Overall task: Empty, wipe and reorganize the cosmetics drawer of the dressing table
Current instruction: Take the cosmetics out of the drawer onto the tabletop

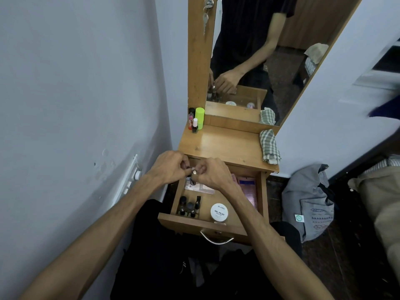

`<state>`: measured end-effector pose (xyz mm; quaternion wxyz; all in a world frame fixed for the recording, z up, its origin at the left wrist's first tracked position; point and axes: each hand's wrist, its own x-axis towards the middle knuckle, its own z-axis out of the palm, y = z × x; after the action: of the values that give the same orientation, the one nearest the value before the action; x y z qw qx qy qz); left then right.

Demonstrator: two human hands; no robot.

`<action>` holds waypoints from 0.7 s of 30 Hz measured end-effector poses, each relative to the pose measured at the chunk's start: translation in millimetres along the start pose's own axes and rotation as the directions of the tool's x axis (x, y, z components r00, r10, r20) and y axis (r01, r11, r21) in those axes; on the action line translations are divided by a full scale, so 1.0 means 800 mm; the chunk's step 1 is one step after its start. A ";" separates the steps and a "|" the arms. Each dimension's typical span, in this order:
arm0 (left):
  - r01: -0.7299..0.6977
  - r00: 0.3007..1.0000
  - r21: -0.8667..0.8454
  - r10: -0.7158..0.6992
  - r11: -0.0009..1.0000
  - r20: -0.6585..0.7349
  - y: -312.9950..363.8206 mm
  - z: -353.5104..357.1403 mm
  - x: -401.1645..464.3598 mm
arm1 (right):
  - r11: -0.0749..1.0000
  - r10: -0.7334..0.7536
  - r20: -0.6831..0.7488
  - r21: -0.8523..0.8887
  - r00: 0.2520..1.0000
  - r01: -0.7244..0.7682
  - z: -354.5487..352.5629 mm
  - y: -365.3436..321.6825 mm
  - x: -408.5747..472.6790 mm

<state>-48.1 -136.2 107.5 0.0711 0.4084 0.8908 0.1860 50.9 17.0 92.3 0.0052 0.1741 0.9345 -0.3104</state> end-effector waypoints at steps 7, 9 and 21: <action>0.023 0.996 0.024 -0.021 0.999 -0.083 -0.001 -0.044 0.045 | 0.999 -0.033 -0.124 0.015 0.992 0.036 -0.031 -0.020 0.040; 0.037 0.994 0.032 -0.033 0.999 -0.106 -0.003 -0.054 0.062 | 0.999 -0.033 -0.169 0.006 0.985 0.034 -0.038 -0.025 0.054; 0.117 0.986 0.054 -0.109 0.992 -0.126 -0.028 -0.067 0.151 | 0.996 0.090 -0.280 0.031 0.956 -0.085 -0.053 -0.039 0.132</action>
<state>-158.3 -73.2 150.6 0.0139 0.3468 0.9206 0.1792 -54.0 52.6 132.0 -0.1152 0.2577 0.9143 -0.2905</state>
